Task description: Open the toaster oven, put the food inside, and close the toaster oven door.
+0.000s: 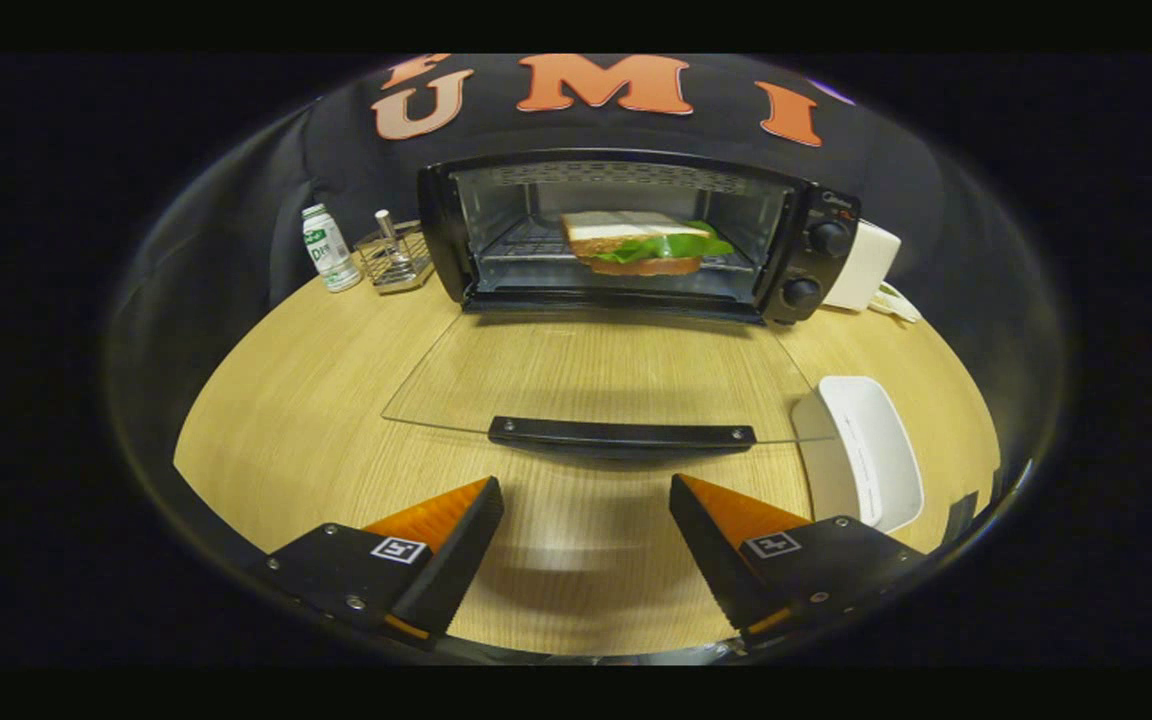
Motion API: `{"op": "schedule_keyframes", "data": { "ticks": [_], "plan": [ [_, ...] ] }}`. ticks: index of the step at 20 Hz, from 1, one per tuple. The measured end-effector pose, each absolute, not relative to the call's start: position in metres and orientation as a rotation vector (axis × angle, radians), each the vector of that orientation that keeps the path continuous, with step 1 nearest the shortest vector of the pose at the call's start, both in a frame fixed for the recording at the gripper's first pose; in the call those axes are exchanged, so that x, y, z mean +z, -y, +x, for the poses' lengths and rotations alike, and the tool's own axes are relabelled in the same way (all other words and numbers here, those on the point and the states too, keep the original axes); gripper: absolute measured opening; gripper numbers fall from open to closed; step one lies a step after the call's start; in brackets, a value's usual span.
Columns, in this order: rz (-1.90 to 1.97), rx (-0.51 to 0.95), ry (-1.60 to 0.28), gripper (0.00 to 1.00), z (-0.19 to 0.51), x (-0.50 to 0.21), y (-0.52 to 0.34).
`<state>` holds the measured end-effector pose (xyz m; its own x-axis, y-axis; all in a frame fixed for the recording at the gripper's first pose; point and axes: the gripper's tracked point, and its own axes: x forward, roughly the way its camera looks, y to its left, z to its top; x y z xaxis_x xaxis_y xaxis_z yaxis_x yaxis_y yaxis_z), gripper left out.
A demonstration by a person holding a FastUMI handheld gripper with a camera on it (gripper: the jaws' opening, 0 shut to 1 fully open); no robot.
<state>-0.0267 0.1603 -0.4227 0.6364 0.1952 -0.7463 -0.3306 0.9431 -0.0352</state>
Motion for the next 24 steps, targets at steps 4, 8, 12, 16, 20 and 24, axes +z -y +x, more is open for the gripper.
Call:
{"op": "schedule_keyframes", "data": {
  "ticks": [4, 8, 12, 16, 20, 24],
  "plan": [
    [-0.162, 0.272, -0.828, 0.99, -0.014, -0.423, -0.165],
    [-0.114, 0.256, -0.799, 0.99, -0.010, -0.407, -0.159],
    [-0.071, 0.242, -0.750, 0.98, 0.000, -0.376, -0.158],
    [-0.034, 0.232, -0.672, 0.99, 0.016, -0.340, -0.161],
    [-0.011, 0.219, -0.604, 0.98, 0.037, -0.308, -0.165],
    [-0.018, 0.216, -0.551, 0.99, 0.055, -0.286, -0.169]
  ]
}}
